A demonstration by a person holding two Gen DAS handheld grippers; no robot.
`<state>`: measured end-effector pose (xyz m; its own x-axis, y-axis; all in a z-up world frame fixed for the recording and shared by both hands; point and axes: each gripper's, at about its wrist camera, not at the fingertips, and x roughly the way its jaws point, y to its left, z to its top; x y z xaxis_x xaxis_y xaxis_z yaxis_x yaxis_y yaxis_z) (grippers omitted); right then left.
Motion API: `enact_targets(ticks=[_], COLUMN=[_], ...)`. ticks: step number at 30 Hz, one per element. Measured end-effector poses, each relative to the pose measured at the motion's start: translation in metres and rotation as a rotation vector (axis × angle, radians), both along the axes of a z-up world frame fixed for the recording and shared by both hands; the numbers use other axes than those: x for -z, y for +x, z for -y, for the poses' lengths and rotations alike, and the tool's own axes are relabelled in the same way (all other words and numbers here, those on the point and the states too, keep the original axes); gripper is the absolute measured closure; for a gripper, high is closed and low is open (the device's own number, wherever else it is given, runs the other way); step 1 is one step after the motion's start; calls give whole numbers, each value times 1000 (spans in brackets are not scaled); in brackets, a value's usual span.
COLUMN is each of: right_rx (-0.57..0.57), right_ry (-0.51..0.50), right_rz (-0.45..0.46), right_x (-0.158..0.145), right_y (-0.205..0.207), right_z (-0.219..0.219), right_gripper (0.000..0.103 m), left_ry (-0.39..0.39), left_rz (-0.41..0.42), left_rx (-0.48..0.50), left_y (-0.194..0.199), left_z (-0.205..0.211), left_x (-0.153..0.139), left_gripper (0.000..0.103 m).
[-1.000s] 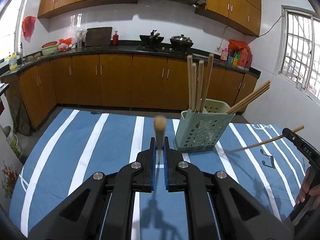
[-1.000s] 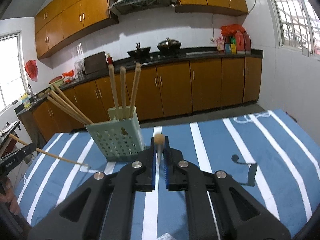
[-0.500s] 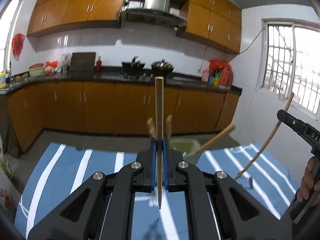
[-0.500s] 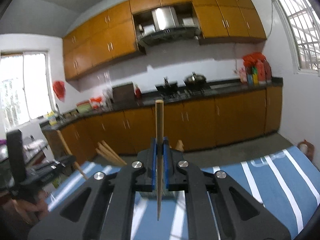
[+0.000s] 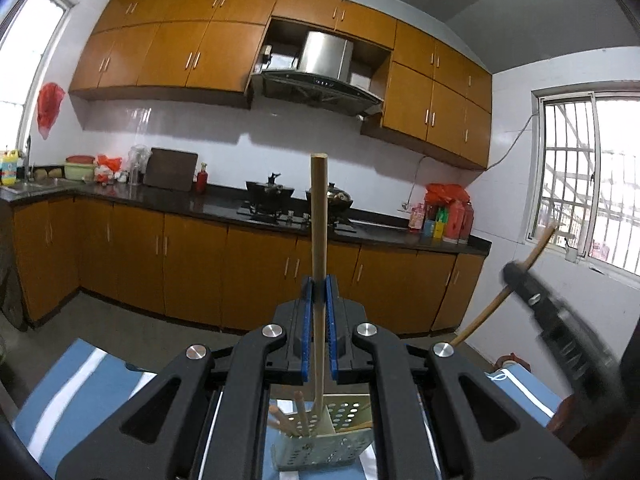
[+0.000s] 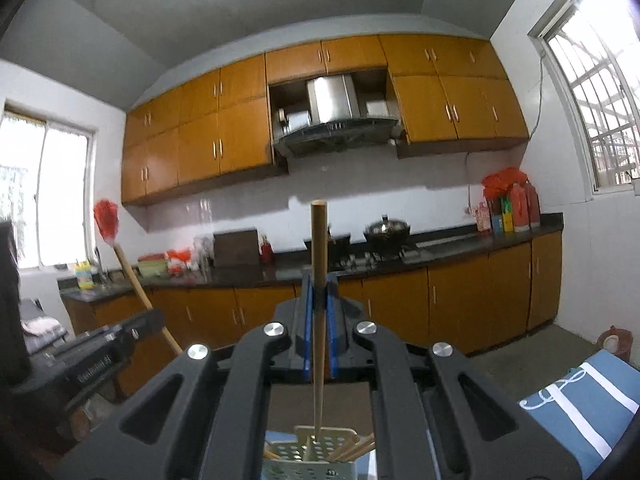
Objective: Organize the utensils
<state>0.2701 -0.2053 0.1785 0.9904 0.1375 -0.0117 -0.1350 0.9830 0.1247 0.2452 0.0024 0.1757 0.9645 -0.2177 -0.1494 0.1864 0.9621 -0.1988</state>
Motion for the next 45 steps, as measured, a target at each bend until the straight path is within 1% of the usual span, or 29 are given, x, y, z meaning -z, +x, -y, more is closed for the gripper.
enact_targets(ticks=[2,6,13,14,16,17,18,19,25,26,31,33,34,40,43,45], right_rx=[1,5,-15,-20,-24,-23,-23,-25,-18,-15,1,6,7,9,3,1], right_ry=[-5,-5,-11,-7,-4,-2,1,4,32,37,40,39,38,36,25,21], right_rz=[-31,-60,-104,-106,-105,-102,-100,-99,-80,-76,-59,-51,-47,-39,-50,-57], right_x=[13,25,39,40,41,41,39,39,28,26,18,15,13,10,15,20], right_y=[14,27,36,35,28,26,24,21,-6,-13,-48,-62,-69,-114,-133,-147], right_z=[-1,-1,-8,-9,-7,-7,-5,-5,9,13,26,30,30,30,28,27], right_gripper=[95,95,95,94,84,77,76,76,74,71,62,55,53,40,28,14], left_ry=[6,16,20,22,18,18,18,14,-1,-2,8,14,15,27,51,69], left_rz=[1,-5,-42,-52,-55,-56,-53,-47,-24,-23,-14,-13,-12,-7,-10,-10], left_rx=[-6,-7,17,20,22,21,13,8,-17,-24,-65,-83,-94,-129,-140,-145], left_y=[6,14,23,24,22,21,19,18,1,-2,-28,-37,-44,-85,-106,-120], left_z=[3,7,10,10,8,7,6,5,-11,-13,-33,-40,-45,-60,-61,-60], left_x=[9,24,38,39,39,38,37,37,23,21,11,7,4,-3,1,7], left_gripper=[96,96,96,96,94,84,67,63,62,62,62,61,61,56,46,34])
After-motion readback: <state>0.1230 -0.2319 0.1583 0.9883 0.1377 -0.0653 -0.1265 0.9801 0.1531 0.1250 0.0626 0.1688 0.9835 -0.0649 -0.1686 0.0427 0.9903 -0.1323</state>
